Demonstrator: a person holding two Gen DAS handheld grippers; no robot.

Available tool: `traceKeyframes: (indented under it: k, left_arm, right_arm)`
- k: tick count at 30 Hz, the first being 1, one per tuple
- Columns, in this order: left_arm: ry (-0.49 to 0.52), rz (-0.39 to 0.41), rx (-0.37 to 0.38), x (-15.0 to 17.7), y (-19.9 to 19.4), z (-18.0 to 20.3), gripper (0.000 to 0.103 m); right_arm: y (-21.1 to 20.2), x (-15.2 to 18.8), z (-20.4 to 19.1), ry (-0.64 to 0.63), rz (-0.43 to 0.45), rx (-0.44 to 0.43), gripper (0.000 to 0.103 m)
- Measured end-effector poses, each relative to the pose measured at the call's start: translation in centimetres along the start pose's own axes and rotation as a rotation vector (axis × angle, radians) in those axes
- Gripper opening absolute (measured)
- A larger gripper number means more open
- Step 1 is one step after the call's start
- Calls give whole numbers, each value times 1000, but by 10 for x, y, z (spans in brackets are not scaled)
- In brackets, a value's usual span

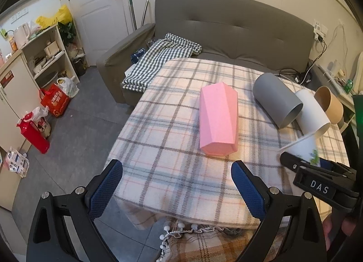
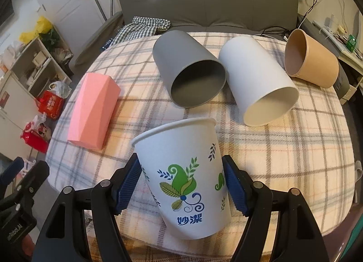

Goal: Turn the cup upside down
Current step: 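Lift the white cup with the right gripper and carry it back, then lower the white cup onto the table and open the right gripper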

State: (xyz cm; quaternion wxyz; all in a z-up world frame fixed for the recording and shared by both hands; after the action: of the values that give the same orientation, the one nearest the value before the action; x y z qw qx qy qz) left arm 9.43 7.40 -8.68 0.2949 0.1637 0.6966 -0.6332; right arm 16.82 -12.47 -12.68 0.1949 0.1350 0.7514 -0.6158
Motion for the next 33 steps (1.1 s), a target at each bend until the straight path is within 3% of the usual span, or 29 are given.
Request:
traceKeyframes:
  k: [1, 3, 4, 12, 19, 24, 33]
  left_arm:
    - [-3, 1, 1, -1, -2, 1, 99]
    - [-10, 6, 9, -2, -5, 3, 99]
    - [-14, 14, 13, -2, -9, 5, 99]
    - [6, 104, -29, -5, -44, 31, 99]
    - [53, 125, 31, 3, -65, 74, 99]
    - [79, 92, 83, 16, -65, 105, 99]
    - [88, 60, 90, 32, -58, 134, 99]
  right_arm:
    - [0, 0, 0, -4, -8, -11, 73]
    - [-4, 1, 1, -12, 5, -19, 89]
    - [-7, 1, 2, -17, 16, -17, 91]
    - [-61, -3, 16, -40, 140, -25, 92]
    - [-119, 3, 52, -63, 270, 30, 92]
    - [-148, 18, 72, -119, 342, 110, 92]
    - [-143, 36, 106, -58, 323, 102, 92]
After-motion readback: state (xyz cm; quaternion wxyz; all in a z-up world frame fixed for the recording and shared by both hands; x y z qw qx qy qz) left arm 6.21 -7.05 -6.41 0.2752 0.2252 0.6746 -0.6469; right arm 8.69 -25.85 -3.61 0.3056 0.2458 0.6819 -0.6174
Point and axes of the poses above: each gripper's, at about its wrist camera, not at the fingertips, and y roughly the way its jaws point, z to its right, x to its underside, the point moved 1 cm from there along y, roughly the way its jaws point, and after that the axes turned 1 degree about -y, right-handed, at the moved point
